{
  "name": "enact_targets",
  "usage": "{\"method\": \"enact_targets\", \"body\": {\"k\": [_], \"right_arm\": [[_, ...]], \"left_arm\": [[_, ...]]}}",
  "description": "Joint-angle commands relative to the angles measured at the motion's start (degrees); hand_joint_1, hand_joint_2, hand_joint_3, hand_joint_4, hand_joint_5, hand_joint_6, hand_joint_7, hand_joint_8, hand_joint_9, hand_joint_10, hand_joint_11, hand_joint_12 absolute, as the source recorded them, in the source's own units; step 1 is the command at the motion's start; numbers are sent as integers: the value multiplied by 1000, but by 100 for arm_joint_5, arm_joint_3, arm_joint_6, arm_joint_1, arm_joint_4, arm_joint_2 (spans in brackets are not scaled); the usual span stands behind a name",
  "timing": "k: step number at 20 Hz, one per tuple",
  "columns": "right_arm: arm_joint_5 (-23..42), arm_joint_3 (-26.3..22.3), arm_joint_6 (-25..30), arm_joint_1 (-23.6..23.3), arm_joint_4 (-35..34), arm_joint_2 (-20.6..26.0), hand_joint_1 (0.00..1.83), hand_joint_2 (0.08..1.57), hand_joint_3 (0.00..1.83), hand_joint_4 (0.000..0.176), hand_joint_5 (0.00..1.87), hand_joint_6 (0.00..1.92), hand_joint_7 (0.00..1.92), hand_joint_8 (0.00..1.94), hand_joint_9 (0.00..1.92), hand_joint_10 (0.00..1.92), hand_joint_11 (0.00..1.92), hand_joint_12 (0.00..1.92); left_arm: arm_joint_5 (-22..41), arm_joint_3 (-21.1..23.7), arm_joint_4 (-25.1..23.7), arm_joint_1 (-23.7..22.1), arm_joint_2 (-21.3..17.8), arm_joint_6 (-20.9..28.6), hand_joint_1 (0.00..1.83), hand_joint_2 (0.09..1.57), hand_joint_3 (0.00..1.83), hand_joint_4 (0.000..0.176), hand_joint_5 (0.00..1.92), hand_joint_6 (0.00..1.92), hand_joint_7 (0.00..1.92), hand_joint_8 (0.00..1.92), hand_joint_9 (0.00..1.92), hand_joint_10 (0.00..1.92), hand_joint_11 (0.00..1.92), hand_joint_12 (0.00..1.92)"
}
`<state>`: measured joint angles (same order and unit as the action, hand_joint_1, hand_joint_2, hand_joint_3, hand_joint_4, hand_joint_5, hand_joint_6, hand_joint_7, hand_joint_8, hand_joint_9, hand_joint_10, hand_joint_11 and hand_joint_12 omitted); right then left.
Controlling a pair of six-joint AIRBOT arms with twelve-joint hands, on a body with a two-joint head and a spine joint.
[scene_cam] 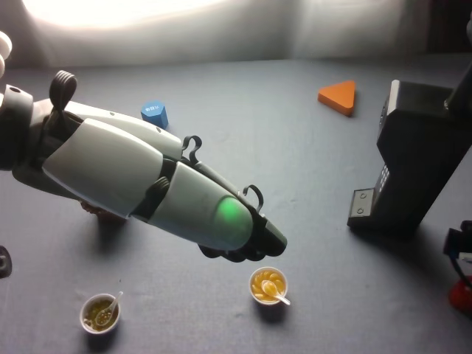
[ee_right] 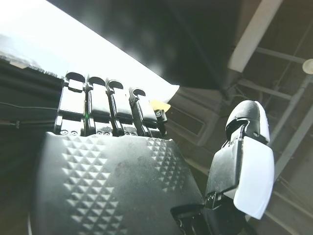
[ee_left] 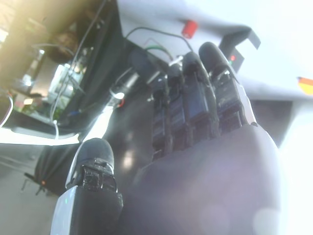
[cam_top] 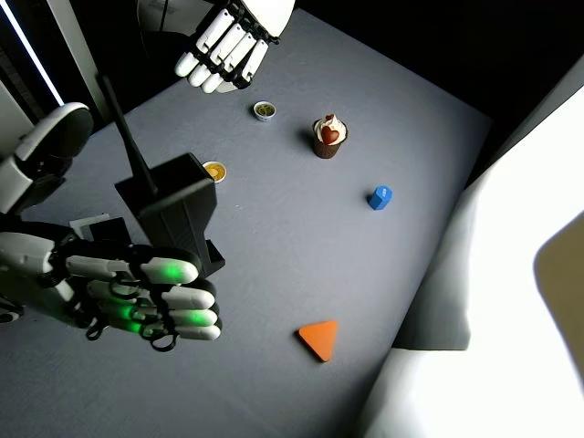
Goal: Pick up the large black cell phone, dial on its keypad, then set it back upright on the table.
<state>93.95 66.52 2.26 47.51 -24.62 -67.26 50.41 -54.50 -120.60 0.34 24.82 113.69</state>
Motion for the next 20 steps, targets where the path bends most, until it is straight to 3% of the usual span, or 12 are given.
{"method": "enact_targets", "body": {"k": [1, 5, 6, 7, 9, 13, 16, 18, 19, 20], "right_arm": [[716, -34, 7, -44, 95, 174, 251, 856, 4, 66, 0, 0, 0, 0, 0, 0, 0, 0], [714, -422, -36, -200, 100, 675, 258, 864, 6, 65, 0, 0, 0, 0, 0, 0, 0, 0], [713, -538, -38, -217, 114, 802, 257, 854, 1, 66, 0, 0, 0, 0, 0, 0, 0, 0], [713, -649, -38, -248, 126, 927, 234, 845, 0, 80, 0, 0, 0, 0, 0, 0, 0, 0], [713, -864, -38, -329, 168, 1173, 223, 864, 5, 68, 0, 0, 0, 0, 0, 0, 0, 0], [712, -1210, -62, -414, 427, 1619, 256, 845, 0, 64, 0, 0, 0, 0, 0, 0, 0, 0], [712, -1441, -109, -438, 638, 2016, 154, 902, 18, 64, 0, 0, 0, 0, 0, 0, 0, 0], [712, -1588, -185, -446, 754, 2265, 121, 920, 21, 63, 0, 0, 0, 0, 0, 0, 0, 0], [712, -1629, -235, -445, 814, 2345, 158, 929, 21, 65, 0, 0, 0, 0, 0, 0, 0, 0], [712, -1683, -367, -445, 907, 2456, 177, 923, 15, 64, 0, 0, 0, 0, 0, 0, 0, 0]], "left_arm": [[-93, 8, 453, -139, -41, 46, 74, 1242, 0, 0, 350, 1, 333, 1, 342, 4, 0, 950], [-127, 30, 412, -169, -35, 96, 43, 1244, 0, 6, 333, 1, 331, 3, 332, 2, 0, 928], [-164, 40, 409, -175, -35, 111, 66, 1239, 0, 0, 358, 6, 362, 7, 365, 10, 0, 976], [-193, 49, 406, -177, -35, 113, 49, 1245, 1, 1, 344, 1, 355, 2, 358, 4, 0, 958], [-199, 55, 381, -182, -35, 121, 5, 1258, 4, 0, 324, 0, 349, 1, 326, 1, 0, 910], [-168, 80, 317, -197, -32, 195, 0, 1262, 2, 0, 347, 5, 365, 1, 339, 6, 0, 980], [-145, 78, 260, -184, -33, 195, 96, 1244, 0, 15, 337, 1, 408, 10, 384, 13, 0, 1020], [-129, 97, 260, -189, -34, 211, 15, 1275, 5, 11, 276, 0, 350, 1, 335, 1, 0, 897], [-128, 105, 260, -205, -34, 212, 4, 1284, 4, 0, 336, 16, 373, 7, 357, 8, 0, 969], [-125, 122, 260, -209, -38, 224, 0, 1287, 3, 0, 326, 7, 360, 2, 358, 6, 0, 963]]}}
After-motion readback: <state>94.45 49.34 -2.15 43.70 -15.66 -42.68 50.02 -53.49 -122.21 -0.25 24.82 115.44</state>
